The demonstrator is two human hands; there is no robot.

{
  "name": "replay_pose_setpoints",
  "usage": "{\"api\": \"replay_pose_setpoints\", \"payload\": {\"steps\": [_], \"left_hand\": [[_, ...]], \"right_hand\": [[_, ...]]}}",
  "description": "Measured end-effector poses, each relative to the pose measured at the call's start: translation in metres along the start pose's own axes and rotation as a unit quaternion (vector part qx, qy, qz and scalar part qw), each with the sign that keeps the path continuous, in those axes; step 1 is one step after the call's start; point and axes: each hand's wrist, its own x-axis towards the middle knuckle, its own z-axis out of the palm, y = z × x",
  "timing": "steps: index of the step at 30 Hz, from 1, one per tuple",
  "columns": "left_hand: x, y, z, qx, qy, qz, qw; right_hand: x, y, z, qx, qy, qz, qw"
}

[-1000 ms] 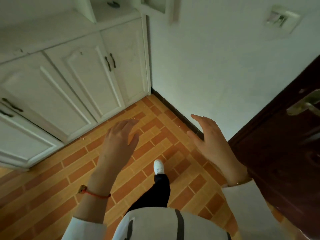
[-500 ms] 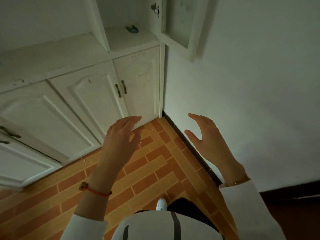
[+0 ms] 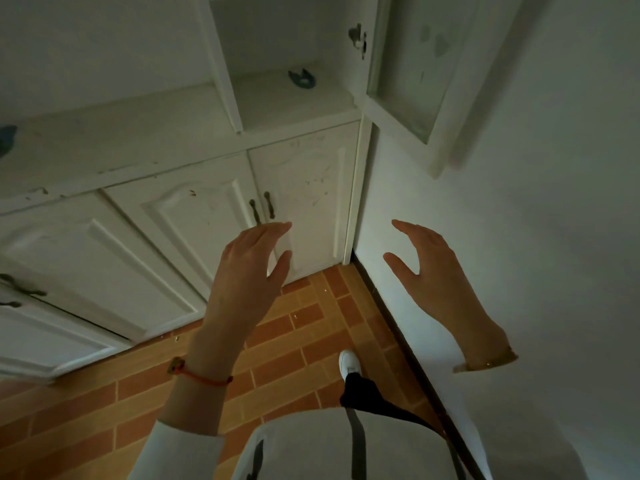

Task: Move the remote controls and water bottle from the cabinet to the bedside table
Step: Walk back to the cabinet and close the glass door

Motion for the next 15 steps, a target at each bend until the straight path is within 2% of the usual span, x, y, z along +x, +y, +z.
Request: {"api": "replay_pose_setpoints", "payload": {"steps": [8, 15], "left_hand": [[0.123, 0.02, 0.026, 0.0, 0.057, -0.014, 0.998], [0.204, 0.046, 0.033, 0.002, 0.079, 0.009, 0.997]], "right_hand": [[0.137, 0.016, -0.037, 0.009, -0.004, -0.074, 0.997], [0.201, 0.018, -0.067, 0.031, 0.027, -0.119, 0.992]]}}
